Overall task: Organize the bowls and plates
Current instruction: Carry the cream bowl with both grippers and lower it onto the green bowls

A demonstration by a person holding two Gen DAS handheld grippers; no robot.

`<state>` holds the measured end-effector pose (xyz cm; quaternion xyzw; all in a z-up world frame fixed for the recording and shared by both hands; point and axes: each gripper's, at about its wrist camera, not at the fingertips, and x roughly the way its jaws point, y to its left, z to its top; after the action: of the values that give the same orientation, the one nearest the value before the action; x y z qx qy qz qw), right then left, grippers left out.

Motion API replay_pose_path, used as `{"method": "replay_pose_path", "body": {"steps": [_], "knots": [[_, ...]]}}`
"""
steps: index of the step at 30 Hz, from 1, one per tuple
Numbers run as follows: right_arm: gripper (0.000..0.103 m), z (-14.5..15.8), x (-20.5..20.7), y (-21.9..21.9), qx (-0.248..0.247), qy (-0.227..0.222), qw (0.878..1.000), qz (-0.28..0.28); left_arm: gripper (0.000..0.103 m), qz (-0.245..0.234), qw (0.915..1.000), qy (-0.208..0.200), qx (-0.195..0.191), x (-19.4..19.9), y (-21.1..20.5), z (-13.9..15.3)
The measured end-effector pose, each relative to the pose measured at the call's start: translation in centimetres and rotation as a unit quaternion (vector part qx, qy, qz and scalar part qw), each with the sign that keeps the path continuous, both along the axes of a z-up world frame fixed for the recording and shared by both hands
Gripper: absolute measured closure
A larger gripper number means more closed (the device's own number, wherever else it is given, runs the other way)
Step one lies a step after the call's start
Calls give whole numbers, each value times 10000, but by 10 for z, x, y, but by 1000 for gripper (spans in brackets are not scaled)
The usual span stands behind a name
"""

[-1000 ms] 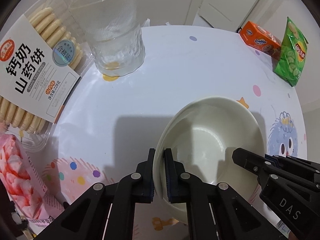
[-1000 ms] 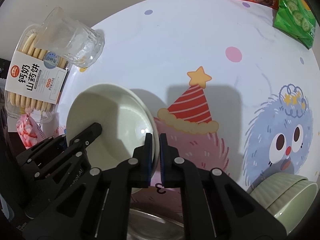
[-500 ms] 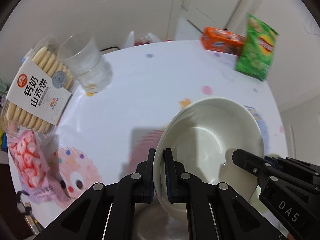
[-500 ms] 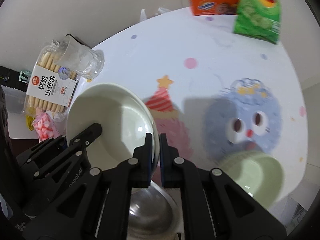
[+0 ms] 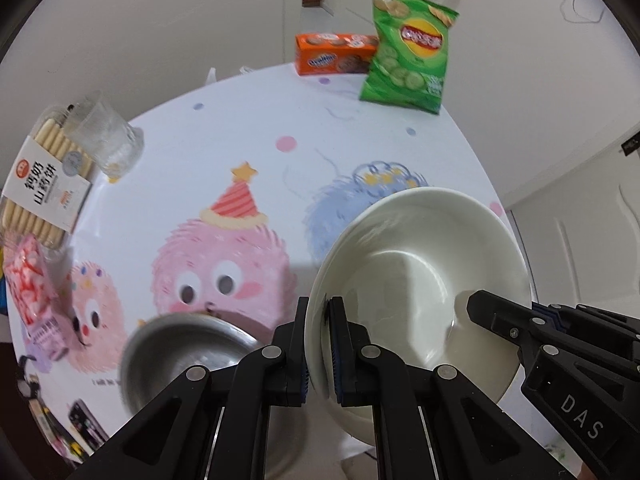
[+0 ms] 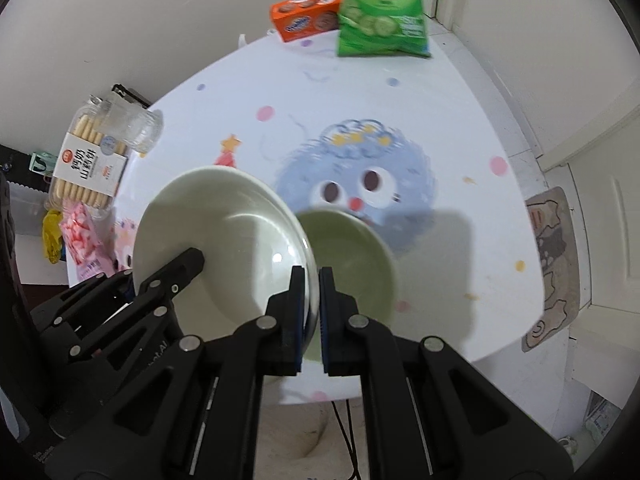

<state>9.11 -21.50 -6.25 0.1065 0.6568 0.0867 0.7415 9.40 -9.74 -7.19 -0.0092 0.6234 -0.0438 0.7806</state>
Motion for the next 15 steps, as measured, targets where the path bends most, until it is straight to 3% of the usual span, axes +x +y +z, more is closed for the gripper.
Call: {"method": "replay_pose_path", "body": {"steps": [8,15], "knots": [[95,-25,-11,-19,-84,166,9997,133,95,147,9996,245,-14,-9,-17,-30],[95,-36,-12,-23,-146,233,9994,227,94,148,9996,178,134,-8,-22,-31]]}}
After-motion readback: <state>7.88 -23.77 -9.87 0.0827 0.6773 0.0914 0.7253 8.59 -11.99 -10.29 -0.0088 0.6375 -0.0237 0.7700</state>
